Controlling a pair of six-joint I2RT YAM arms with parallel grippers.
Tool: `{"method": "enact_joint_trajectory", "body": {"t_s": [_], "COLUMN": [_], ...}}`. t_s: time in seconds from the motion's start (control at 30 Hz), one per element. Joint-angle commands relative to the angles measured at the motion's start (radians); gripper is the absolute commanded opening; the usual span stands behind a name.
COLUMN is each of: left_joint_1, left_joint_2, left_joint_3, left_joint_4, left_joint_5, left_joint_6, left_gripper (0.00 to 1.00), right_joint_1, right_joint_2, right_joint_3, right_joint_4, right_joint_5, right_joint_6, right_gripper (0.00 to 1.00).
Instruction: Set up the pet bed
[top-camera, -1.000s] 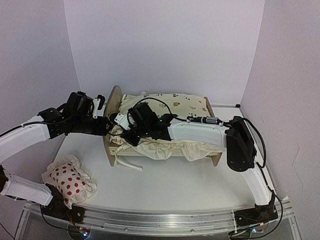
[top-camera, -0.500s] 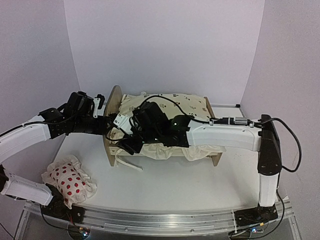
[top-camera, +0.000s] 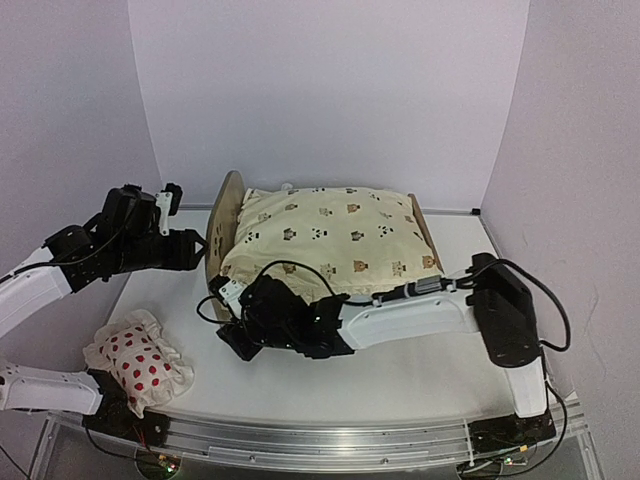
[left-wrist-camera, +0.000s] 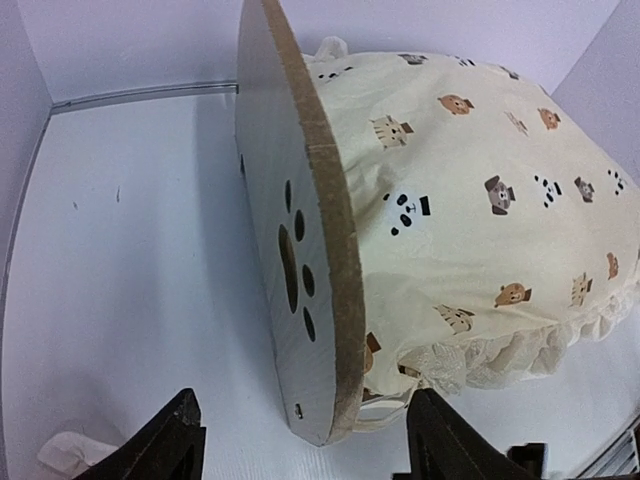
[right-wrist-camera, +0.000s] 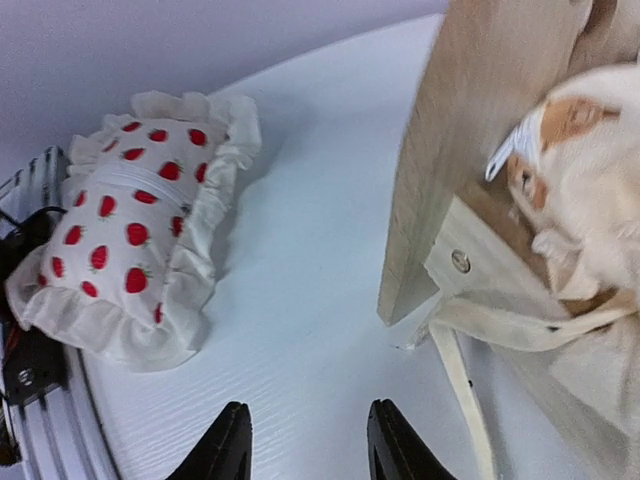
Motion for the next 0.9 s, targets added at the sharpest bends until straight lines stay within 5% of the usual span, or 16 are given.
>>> {"method": "enact_joint_trajectory", "body": {"t_s": [0.0, 0.3, 0.87], "left_joint_1": [-0.004, -0.004, -0.004], "left_joint_2": [-0.067, -0.144, -0.192], "left_joint_3": [-0.02, -0.061, -0.094], "left_joint_4": [-0.056, -0.087, -0.071], "left_joint_5": [-0.051, -0.03, -0.019], "left_joint_6": [-0.021, -0.04, -0.018], "left_gripper": [0.76, 0.82, 0.81], "right_joint_1": [-0.006, -0.01, -0.024], "right_joint_2": [0.119, 0.286, 0.453], "right_joint_3": [0.116, 0.225, 0.343], "right_joint_4": [0.049, 0.045, 0.088], "right_joint_5": [0.115, 0.288, 0.376], "right_joint_6": [0.152, 0.175, 0.131], "right_gripper": [0.39, 0.34, 0.3]}}
